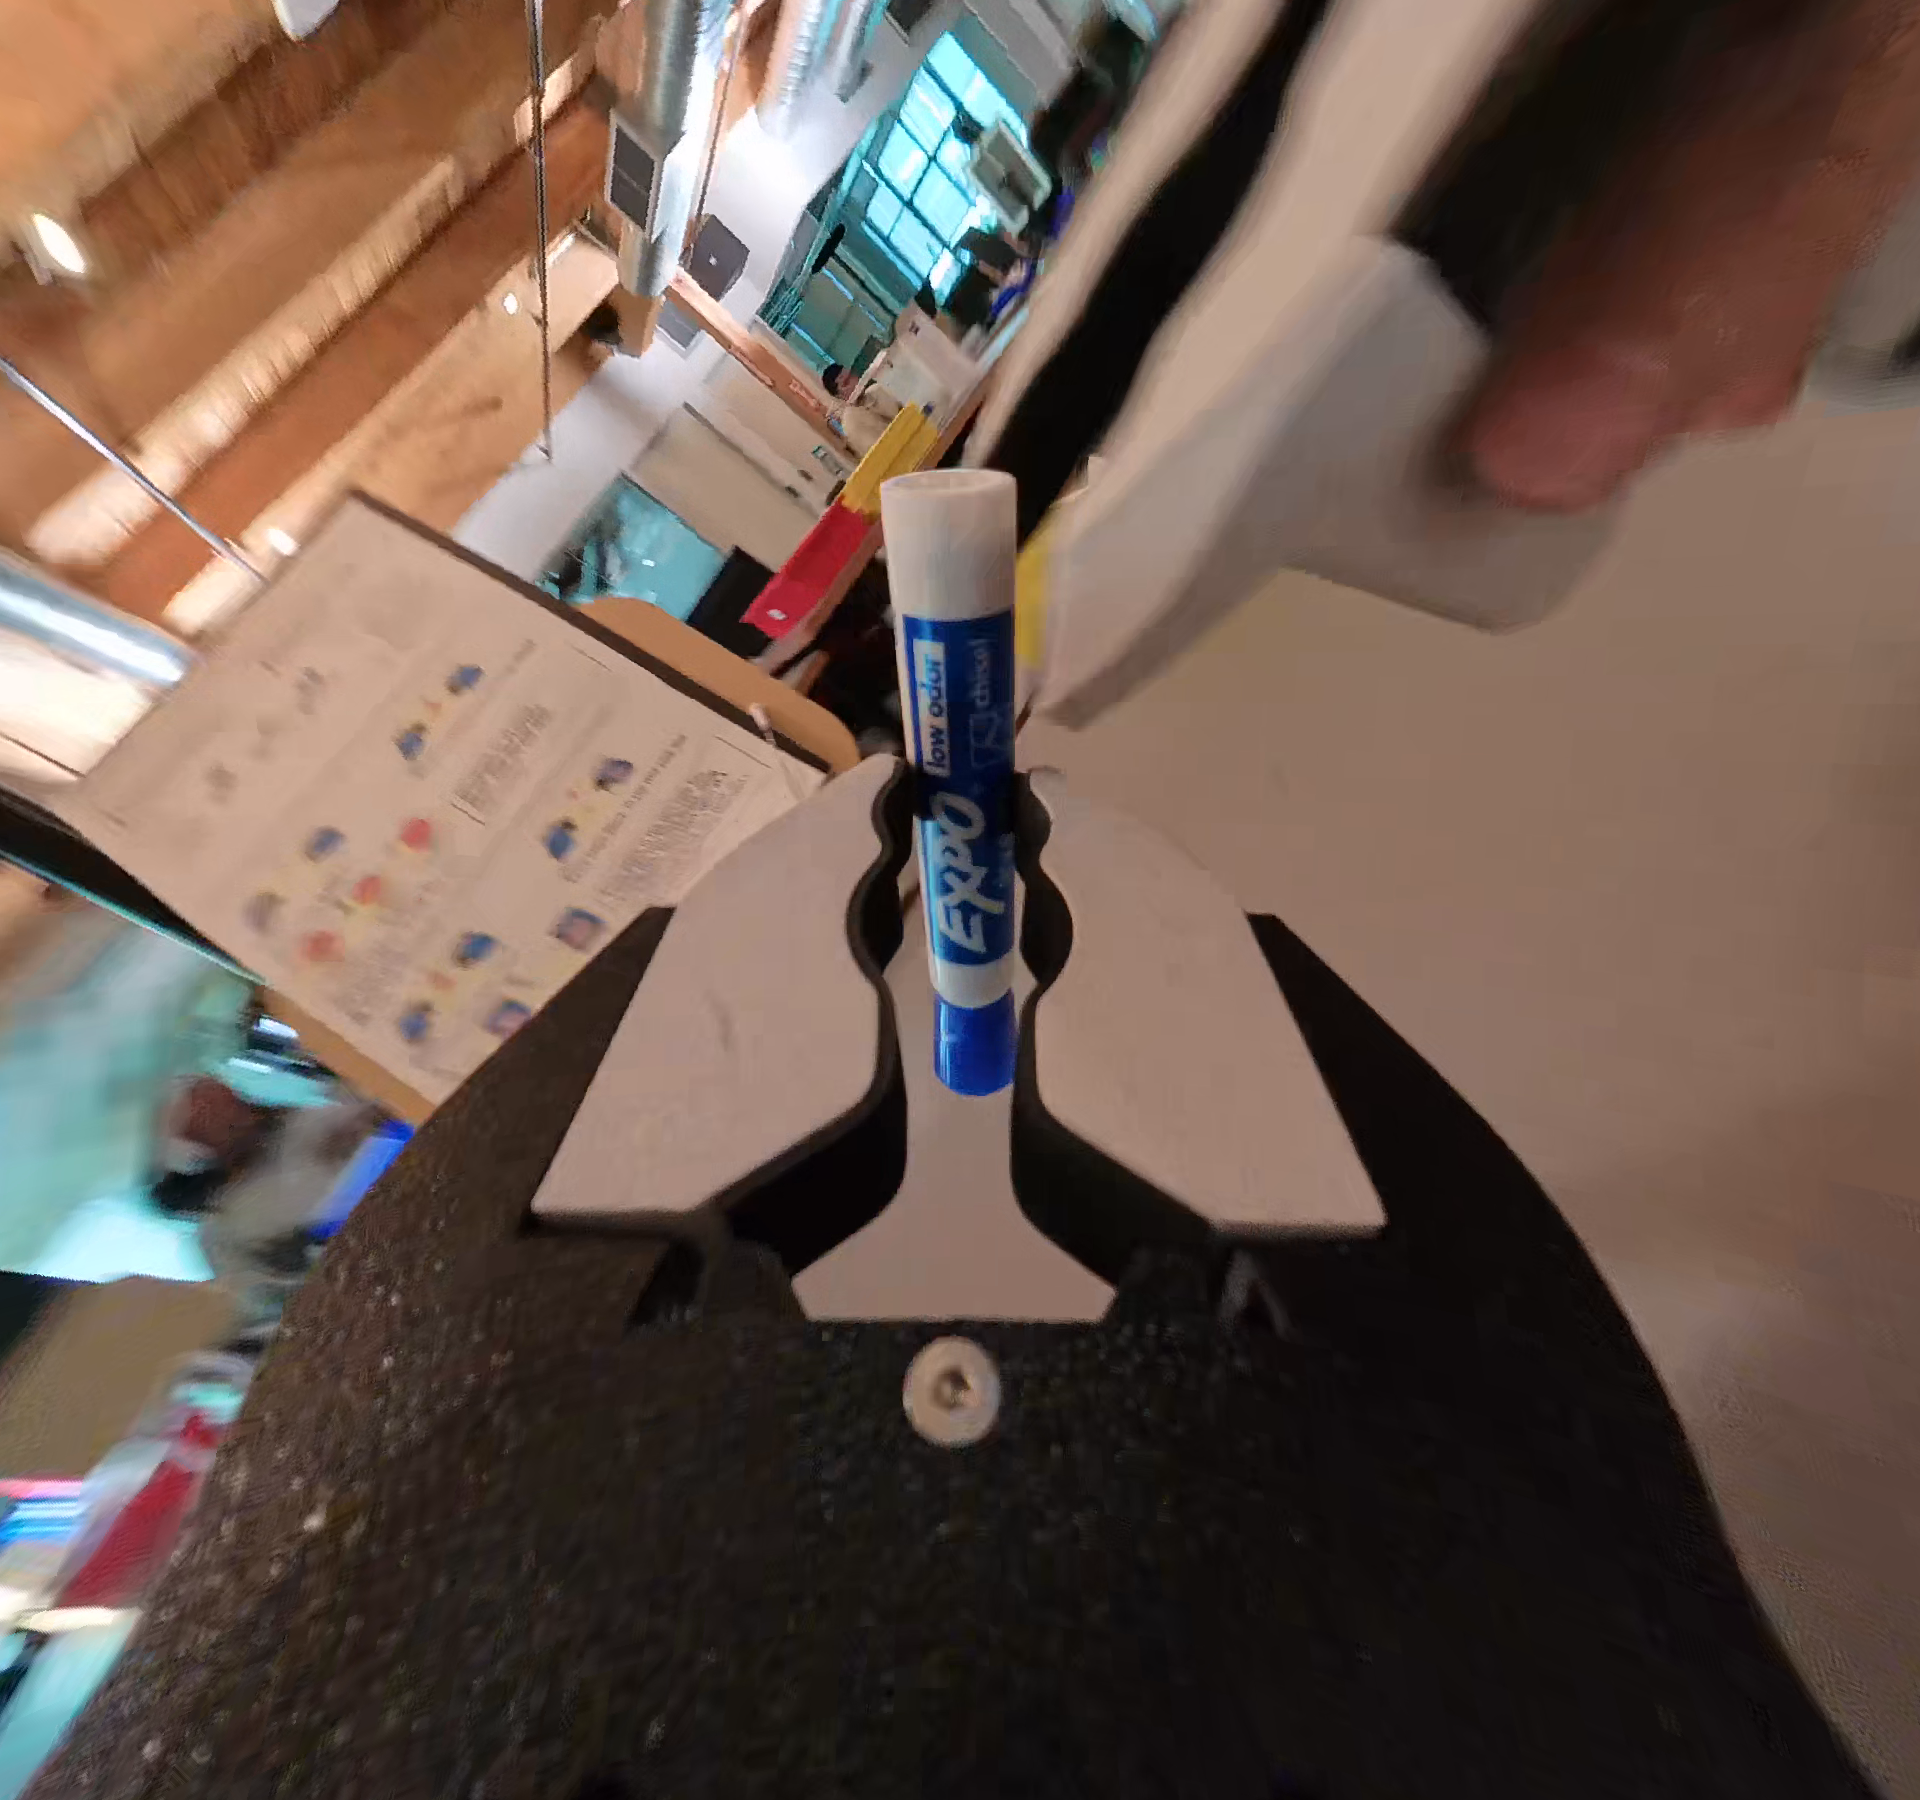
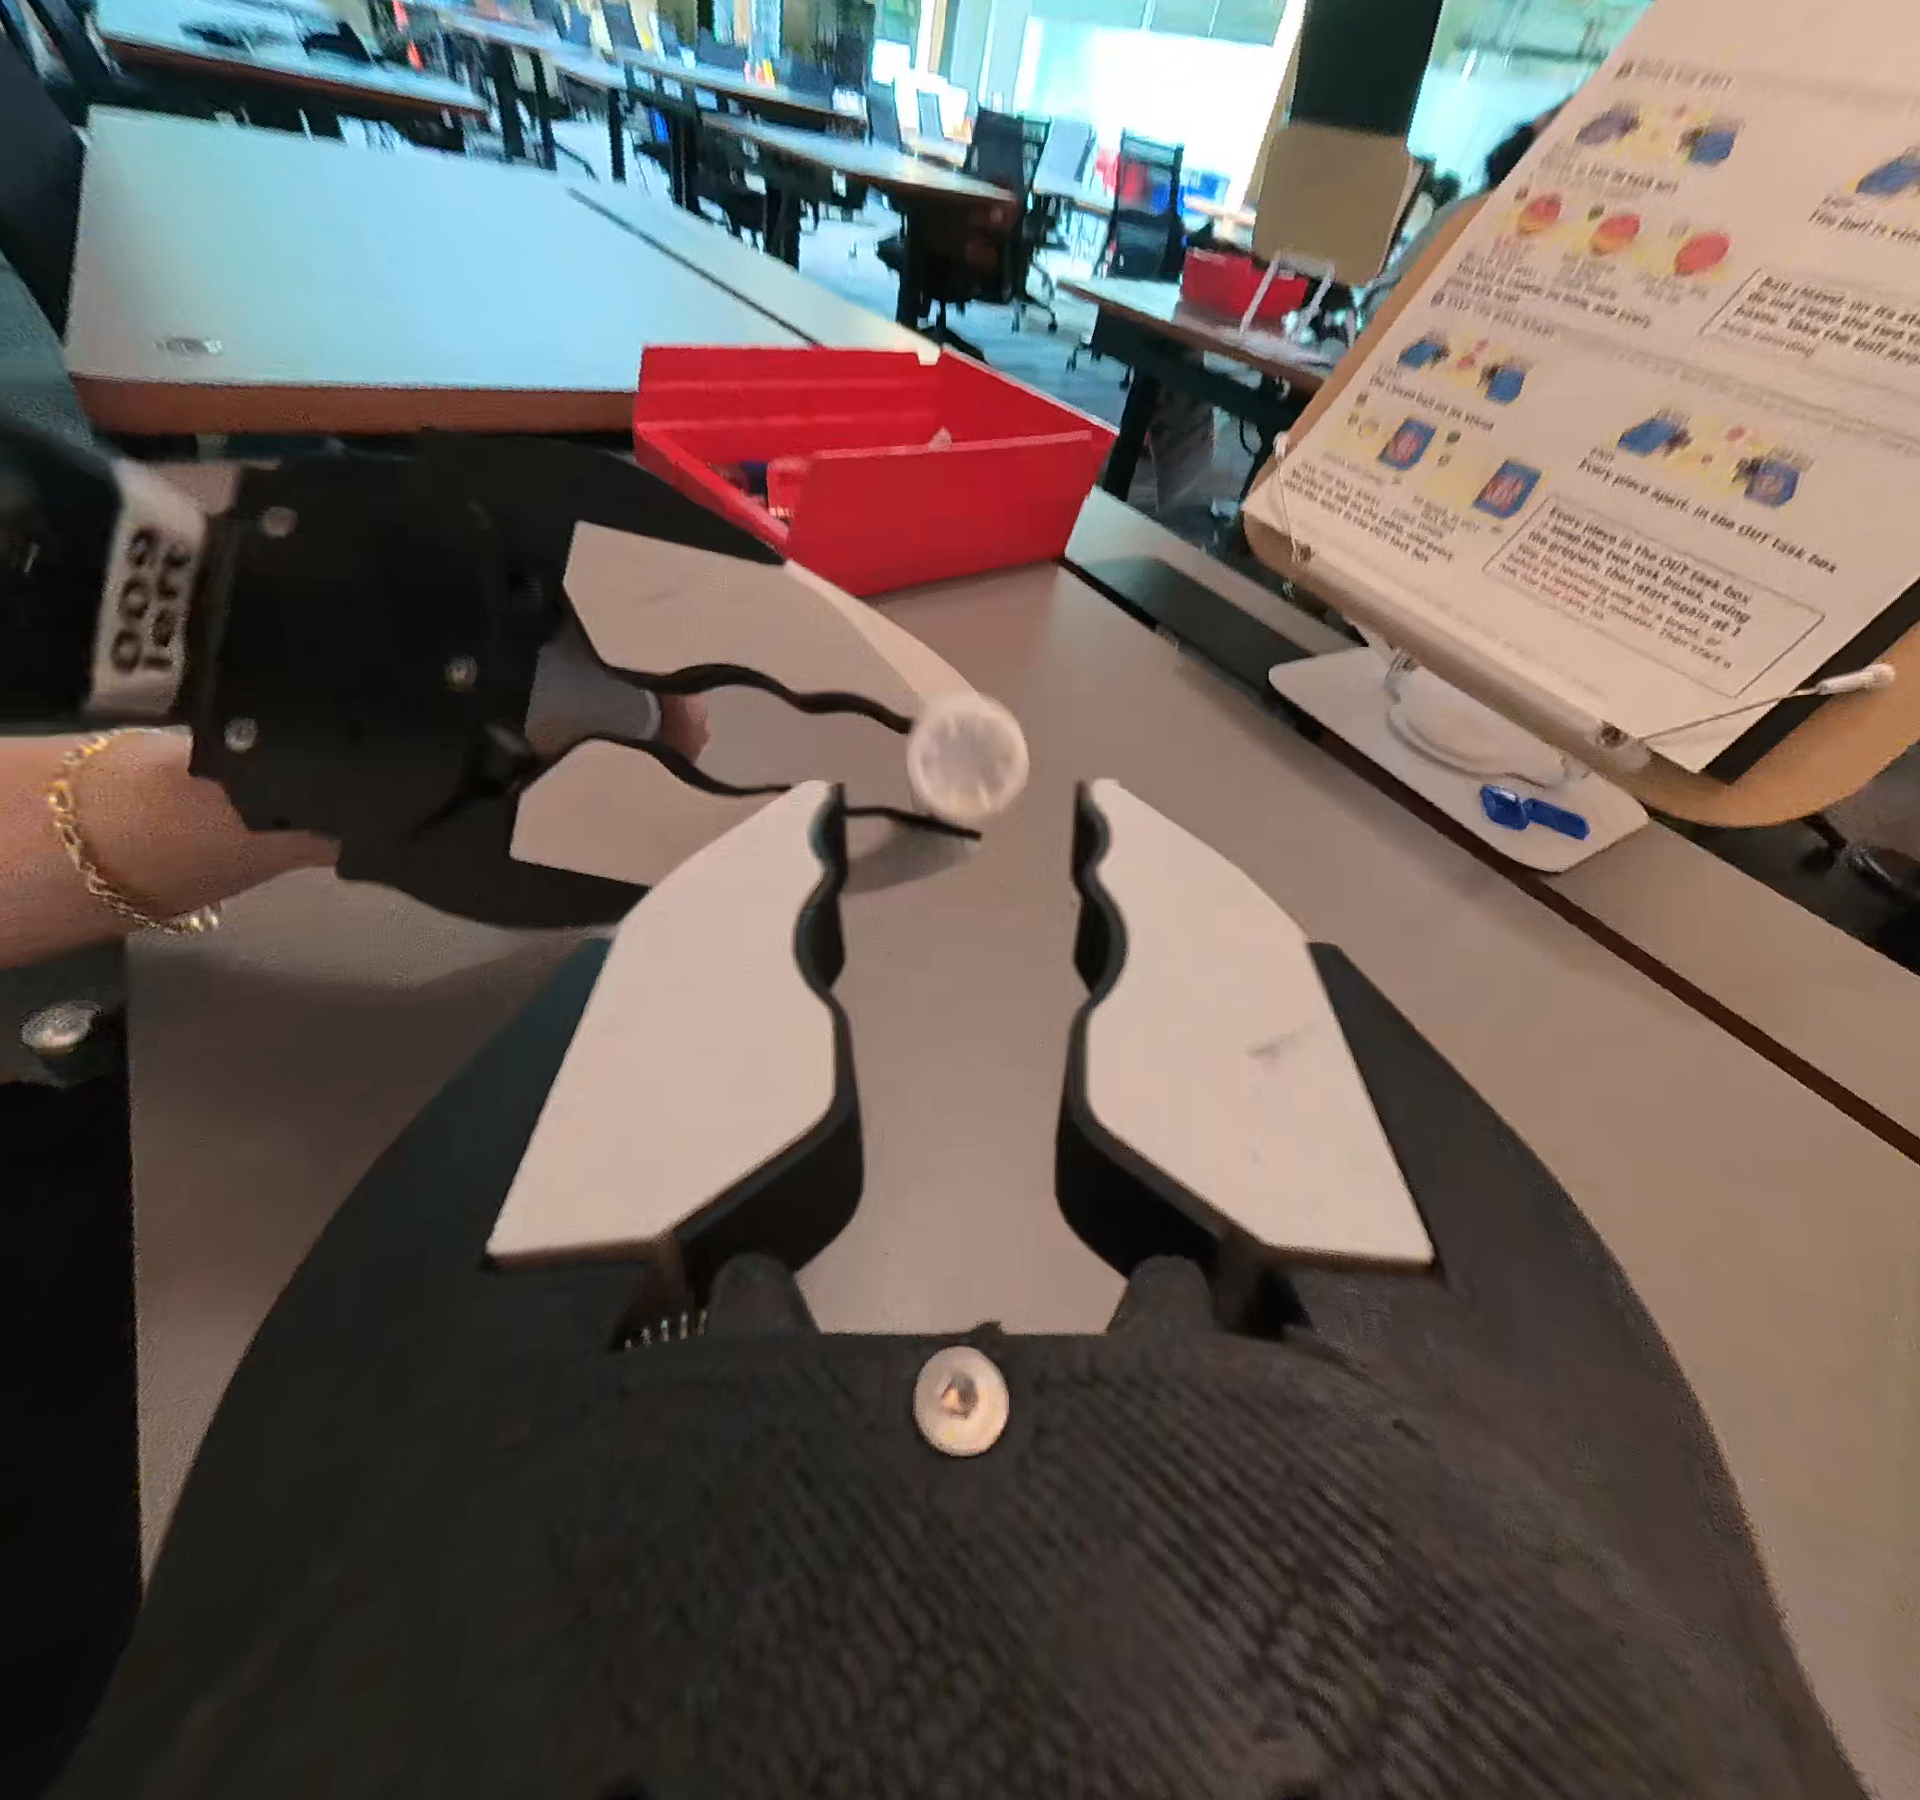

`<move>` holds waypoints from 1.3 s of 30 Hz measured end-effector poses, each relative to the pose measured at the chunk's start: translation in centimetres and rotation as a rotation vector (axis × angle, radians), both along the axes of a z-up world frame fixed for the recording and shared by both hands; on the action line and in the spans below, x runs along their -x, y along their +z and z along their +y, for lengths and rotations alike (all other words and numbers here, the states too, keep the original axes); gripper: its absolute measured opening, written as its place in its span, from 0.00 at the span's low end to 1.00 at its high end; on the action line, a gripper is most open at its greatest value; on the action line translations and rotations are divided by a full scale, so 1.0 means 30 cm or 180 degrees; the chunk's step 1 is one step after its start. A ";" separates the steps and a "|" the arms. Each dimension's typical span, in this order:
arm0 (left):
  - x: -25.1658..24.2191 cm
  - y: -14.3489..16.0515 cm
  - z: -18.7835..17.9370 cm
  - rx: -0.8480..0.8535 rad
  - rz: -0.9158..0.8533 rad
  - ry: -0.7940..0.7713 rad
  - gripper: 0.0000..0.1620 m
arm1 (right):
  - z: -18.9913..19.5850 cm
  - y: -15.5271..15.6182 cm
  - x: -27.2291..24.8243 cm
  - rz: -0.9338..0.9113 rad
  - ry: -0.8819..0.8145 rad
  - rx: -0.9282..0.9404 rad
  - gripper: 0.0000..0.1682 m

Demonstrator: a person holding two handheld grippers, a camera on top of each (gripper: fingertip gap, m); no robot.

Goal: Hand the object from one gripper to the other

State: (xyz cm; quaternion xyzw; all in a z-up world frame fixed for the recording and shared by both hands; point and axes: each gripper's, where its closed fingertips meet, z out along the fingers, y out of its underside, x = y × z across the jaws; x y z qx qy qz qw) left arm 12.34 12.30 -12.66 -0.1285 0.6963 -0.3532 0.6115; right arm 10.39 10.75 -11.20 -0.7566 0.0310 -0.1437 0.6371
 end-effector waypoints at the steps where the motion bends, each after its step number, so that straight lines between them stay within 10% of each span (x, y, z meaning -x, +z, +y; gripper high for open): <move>1: 0.002 0.018 0.009 0.0388 0.0115 -0.0096 0.11 | -0.004 0.009 -0.001 0.0039 0.0045 -0.0079 0.28; 9: 0.054 0.166 0.037 0.3332 0.1094 -0.1357 0.11 | 0.029 -0.034 -0.001 0.0180 0.0296 -0.0364 0.31; 19: 0.050 0.172 0.037 0.4429 0.1389 -0.1638 0.11 | 0.060 -0.003 0.004 -0.0911 -0.0343 -0.0420 0.11; 26: 0.029 0.158 0.097 0.2608 0.0716 -0.0737 0.34 | -0.008 -0.047 -0.081 -0.1025 -0.0606 0.0559 0.11; 33: 0.071 0.042 -0.010 -0.0775 -0.0025 -0.0254 0.30 | -0.049 -0.118 -0.083 -0.0304 -0.0527 0.1029 0.11; 39: 0.018 -0.071 -0.031 -0.1912 -0.0376 0.0146 0.27 | -0.044 -0.116 -0.024 0.0089 -0.0264 0.1034 0.11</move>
